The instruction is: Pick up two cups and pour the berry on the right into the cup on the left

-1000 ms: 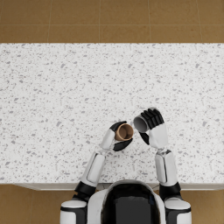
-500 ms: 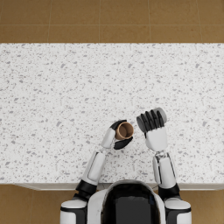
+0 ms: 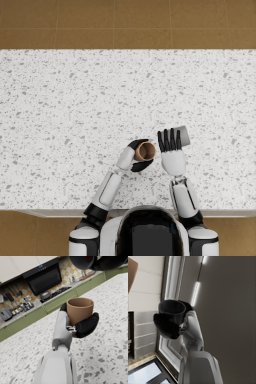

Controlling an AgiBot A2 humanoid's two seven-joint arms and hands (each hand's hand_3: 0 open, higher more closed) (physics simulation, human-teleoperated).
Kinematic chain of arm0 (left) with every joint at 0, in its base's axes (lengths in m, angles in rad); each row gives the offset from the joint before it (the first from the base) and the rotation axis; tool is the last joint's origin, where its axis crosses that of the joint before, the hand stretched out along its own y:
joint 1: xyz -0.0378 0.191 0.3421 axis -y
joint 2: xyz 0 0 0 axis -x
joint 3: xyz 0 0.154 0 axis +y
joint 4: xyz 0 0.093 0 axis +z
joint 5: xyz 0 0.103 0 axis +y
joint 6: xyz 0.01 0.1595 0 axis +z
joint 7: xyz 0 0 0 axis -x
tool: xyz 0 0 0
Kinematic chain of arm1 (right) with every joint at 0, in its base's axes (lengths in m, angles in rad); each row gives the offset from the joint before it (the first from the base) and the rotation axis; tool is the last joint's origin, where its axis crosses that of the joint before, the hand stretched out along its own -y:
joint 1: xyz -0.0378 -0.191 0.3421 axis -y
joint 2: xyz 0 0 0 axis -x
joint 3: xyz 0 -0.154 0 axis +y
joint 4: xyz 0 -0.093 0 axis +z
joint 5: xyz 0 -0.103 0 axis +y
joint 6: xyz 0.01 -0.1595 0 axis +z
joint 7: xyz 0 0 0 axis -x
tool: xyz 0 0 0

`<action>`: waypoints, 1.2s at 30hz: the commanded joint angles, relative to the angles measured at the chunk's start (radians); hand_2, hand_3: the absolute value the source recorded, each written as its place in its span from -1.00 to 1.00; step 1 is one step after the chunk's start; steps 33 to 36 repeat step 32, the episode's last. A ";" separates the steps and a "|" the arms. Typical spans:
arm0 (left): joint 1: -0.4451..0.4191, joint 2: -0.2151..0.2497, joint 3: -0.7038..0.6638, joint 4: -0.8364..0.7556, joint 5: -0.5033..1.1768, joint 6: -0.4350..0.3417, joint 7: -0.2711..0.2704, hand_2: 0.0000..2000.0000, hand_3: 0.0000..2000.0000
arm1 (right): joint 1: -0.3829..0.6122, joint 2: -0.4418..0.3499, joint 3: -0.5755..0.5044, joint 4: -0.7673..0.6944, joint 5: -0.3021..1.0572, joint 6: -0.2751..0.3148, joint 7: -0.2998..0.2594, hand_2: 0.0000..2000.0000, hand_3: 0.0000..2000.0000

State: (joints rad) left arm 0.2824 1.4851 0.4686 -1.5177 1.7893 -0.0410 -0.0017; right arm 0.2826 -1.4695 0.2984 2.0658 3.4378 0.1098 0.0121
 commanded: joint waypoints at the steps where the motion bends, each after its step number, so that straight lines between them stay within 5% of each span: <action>1: 0.011 0.009 -0.009 -0.004 0.000 -0.001 0.000 1.00 0.28 | 0.016 -0.019 -0.004 0.009 0.032 0.000 0.000 1.00 0.28; 9: 0.013 0.021 -0.018 -0.004 0.000 -0.005 0.001 1.00 0.28 | 0.006 -0.028 -0.023 0.006 0.192 -0.002 -0.001 1.00 0.28; 36: -0.013 0.014 -0.031 -0.026 0.000 -0.006 0.000 1.00 0.28 | -0.007 -0.032 -0.025 -0.002 0.207 0.001 -0.001 1.00 0.28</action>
